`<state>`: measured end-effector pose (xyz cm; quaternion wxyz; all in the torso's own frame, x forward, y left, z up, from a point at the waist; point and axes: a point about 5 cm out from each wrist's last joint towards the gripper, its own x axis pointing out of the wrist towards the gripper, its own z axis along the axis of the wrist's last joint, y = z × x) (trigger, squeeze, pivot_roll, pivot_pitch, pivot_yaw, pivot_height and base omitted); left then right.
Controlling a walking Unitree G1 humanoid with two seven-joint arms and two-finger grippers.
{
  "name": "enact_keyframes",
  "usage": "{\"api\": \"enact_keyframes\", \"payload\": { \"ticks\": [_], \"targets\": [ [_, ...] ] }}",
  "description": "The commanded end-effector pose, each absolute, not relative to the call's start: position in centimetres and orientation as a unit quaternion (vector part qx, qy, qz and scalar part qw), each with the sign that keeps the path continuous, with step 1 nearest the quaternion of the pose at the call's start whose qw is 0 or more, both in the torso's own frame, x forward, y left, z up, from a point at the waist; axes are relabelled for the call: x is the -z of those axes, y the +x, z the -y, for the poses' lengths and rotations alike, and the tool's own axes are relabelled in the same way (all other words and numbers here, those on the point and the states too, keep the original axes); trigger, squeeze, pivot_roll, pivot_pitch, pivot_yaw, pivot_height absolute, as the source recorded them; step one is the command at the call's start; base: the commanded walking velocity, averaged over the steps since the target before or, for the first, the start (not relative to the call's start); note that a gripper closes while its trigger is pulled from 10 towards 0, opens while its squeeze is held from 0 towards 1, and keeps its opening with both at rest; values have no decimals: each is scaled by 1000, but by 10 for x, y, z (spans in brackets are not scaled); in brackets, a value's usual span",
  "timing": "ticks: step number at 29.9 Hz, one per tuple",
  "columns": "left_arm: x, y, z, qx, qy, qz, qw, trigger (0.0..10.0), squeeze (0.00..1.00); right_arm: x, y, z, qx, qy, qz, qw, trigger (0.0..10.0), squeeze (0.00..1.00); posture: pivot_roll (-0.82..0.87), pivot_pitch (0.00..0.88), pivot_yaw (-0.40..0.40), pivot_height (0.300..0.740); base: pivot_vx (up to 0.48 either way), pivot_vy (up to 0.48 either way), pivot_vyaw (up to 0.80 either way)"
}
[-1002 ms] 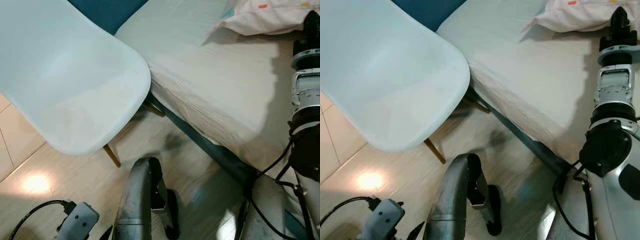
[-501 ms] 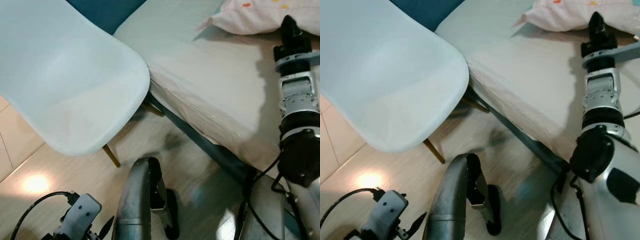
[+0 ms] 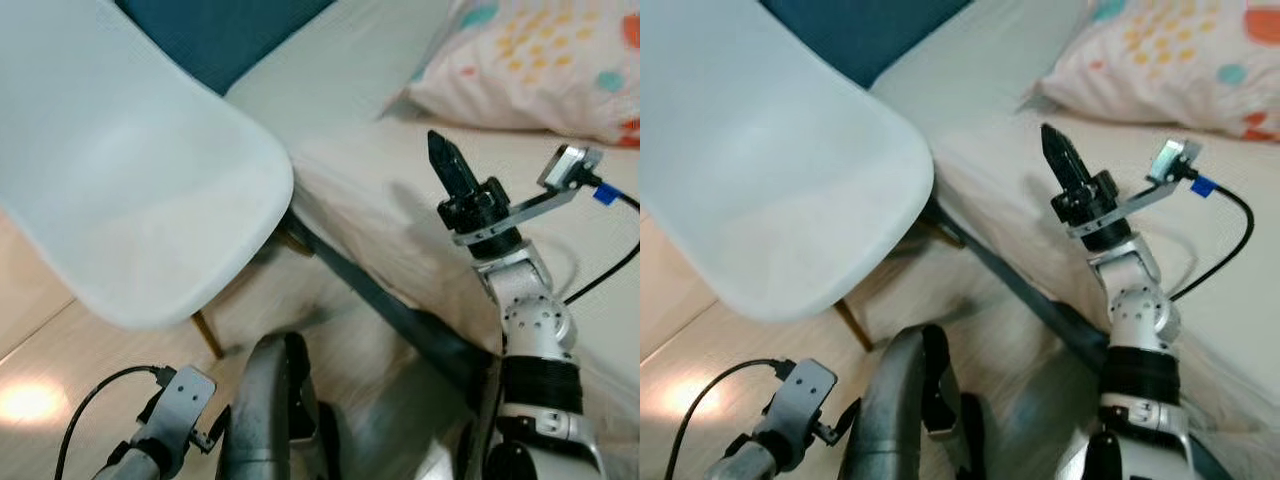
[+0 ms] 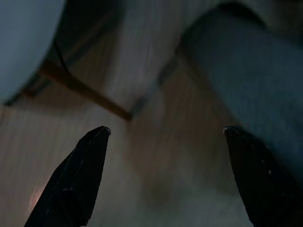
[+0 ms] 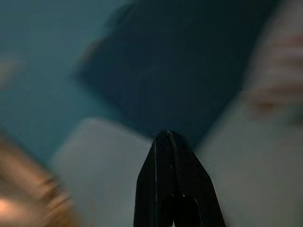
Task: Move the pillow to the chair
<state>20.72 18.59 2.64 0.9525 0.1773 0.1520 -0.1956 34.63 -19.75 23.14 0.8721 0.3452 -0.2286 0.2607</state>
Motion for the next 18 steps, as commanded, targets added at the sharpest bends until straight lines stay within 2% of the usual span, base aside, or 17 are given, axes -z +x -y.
{"api": "enact_keyframes", "payload": {
  "ticks": [1,2,3,5,7,8,10,13,18],
  "targets": [
    [-10,194,-175,225,167,-180,943,10000,0,-210,348,208,-195,355,206,891,10000,0,93,341,244,496,0,0,0],
    [-9,193,-176,225,167,-181,943,10000,0,-206,348,220,-155,368,212,892,10000,0,96,343,249,496,0,0,0],
    [-8,191,-176,228,168,-180,942,10000,0,-204,346,232,-120,372,217,895,10000,1000,109,347,256,496,0,0,0],
    [-8,188,-178,232,171,-180,940,10000,0,-206,345,253,-76,392,232,887,10000,1000,116,354,261,496,0,0,0],
    [-7,187,-179,233,172,-179,940,10000,0,-209,344,259,-67,395,237,885,10000,1000,119,357,264,496,0,0,0],
    [-7,184,-182,232,175,-179,940,10000,0,-219,347,274,-49,400,255,879,10000,1000,135,366,272,496,0,0,0],
    [-7,182,-185,232,176,-180,939,10000,0,-228,351,288,-26,404,274,872,10000,1000,143,369,274,496,0,0,0],
    [-10,178,-188,234,178,-178,939,10000,0,-242,356,301,-11,415,300,859,10000,1000,160,388,285,496,0,0,0],
    [-16,172,-188,241,179,-173,938,10000,0,-249,362,307,-6,431,310,848,10000,1000,188,417,301,496,0,0,0]
  ]
}}
